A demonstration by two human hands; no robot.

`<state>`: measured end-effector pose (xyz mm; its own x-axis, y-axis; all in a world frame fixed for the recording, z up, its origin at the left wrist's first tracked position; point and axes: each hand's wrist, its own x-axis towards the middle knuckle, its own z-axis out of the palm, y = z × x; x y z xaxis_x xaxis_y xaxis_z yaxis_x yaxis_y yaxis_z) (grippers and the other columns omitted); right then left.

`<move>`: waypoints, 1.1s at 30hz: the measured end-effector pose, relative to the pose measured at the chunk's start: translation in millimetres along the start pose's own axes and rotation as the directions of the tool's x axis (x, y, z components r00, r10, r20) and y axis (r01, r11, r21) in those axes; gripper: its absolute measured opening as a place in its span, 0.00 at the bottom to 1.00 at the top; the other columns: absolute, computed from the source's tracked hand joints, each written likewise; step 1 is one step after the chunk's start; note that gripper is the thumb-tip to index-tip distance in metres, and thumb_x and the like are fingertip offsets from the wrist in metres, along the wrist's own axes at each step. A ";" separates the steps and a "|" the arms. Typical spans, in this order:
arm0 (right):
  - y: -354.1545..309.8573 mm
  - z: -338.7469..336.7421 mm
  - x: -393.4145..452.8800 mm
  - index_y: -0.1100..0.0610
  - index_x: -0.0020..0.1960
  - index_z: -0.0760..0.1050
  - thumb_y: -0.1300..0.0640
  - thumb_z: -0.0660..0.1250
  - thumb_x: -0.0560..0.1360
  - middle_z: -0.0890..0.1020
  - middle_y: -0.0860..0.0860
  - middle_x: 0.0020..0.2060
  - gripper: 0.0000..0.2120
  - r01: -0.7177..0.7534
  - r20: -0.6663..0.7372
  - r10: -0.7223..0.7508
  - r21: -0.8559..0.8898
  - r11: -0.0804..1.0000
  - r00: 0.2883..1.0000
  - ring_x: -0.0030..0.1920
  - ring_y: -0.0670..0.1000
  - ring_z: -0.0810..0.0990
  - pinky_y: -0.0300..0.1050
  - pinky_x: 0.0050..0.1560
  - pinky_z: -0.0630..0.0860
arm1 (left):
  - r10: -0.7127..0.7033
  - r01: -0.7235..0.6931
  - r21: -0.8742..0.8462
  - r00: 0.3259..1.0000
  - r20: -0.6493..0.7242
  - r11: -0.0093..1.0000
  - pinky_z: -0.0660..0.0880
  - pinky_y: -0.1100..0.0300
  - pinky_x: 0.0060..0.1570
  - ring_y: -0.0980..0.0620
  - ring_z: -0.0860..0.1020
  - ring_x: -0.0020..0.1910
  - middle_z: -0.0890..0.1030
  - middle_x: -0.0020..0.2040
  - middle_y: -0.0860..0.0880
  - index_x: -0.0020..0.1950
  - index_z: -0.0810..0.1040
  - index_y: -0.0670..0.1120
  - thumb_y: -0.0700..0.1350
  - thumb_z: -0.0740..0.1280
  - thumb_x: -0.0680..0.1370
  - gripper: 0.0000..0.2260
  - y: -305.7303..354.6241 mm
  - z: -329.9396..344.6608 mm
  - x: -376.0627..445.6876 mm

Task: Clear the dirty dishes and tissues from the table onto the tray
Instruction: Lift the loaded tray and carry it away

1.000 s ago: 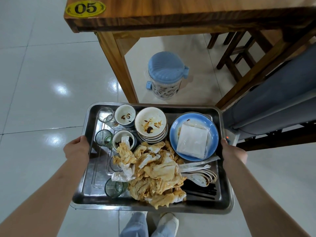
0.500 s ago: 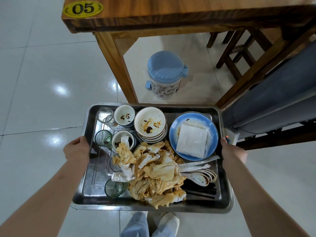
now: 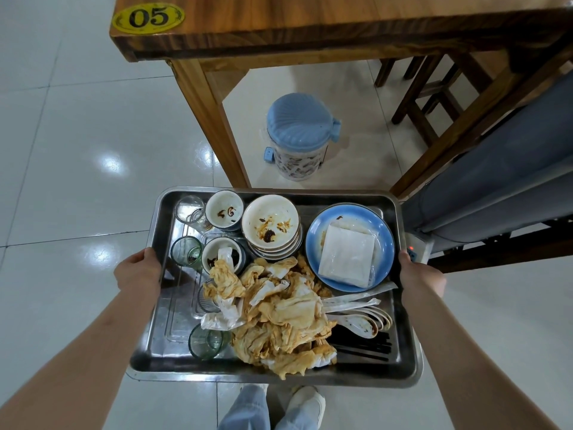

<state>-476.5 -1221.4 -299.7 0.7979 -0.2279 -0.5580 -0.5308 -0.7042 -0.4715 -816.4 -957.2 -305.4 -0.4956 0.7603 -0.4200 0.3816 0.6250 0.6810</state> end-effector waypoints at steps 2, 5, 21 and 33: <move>0.0 0.0 -0.3 0.66 0.55 0.76 0.43 0.67 0.73 0.76 0.57 0.43 0.26 0.000 -0.003 0.000 0.004 1.000 1.000 0.51 0.58 0.79 0.43 0.42 0.68 | -0.009 0.009 0.006 1.000 0.003 1.000 0.74 0.59 0.43 0.45 0.78 0.40 0.79 0.41 0.45 0.57 0.81 0.44 0.44 0.66 0.76 0.11 -0.1 -0.6 0.5; -0.5 -0.1 -2.0 0.67 0.55 0.76 0.43 0.67 0.73 0.77 0.57 0.43 0.26 0.007 0.002 -0.007 -0.005 1.000 1.000 0.52 0.59 0.79 0.42 0.41 0.67 | 0.008 -0.008 0.003 1.000 0.000 1.000 0.73 0.59 0.42 0.46 0.77 0.37 0.79 0.40 0.45 0.55 0.82 0.43 0.45 0.65 0.75 0.11 -1.1 -0.3 0.5; -1.8 0.9 -6.4 0.65 0.48 0.79 0.43 0.66 0.74 0.74 0.53 0.33 0.23 0.024 -0.015 -0.024 -0.021 0.999 1.000 0.50 0.59 0.79 0.43 0.43 0.68 | -0.004 0.004 0.008 1.000 0.004 1.000 0.75 0.57 0.46 0.41 0.80 0.45 0.82 0.48 0.41 0.56 0.81 0.43 0.49 0.67 0.75 0.14 0.8 1.9 0.8; 10.9 6.1 -5.7 0.62 0.42 0.79 0.46 0.62 0.77 0.79 0.59 0.39 0.20 0.212 -0.058 -0.213 -0.028 0.977 0.975 0.42 0.58 0.76 0.43 0.42 0.70 | 0.177 -0.169 0.176 0.984 -0.033 0.970 0.76 0.50 0.51 0.38 0.78 0.43 0.80 0.38 0.39 0.52 0.82 0.39 0.50 0.62 0.76 0.16 1.0 1.4 -13.8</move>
<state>-488.5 -1223.7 -305.9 0.9079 -0.1108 -0.4043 -0.3413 -0.7554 -0.5594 -808.1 -966.8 -299.7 -0.4455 0.8526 -0.2730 0.5909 0.5091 0.6258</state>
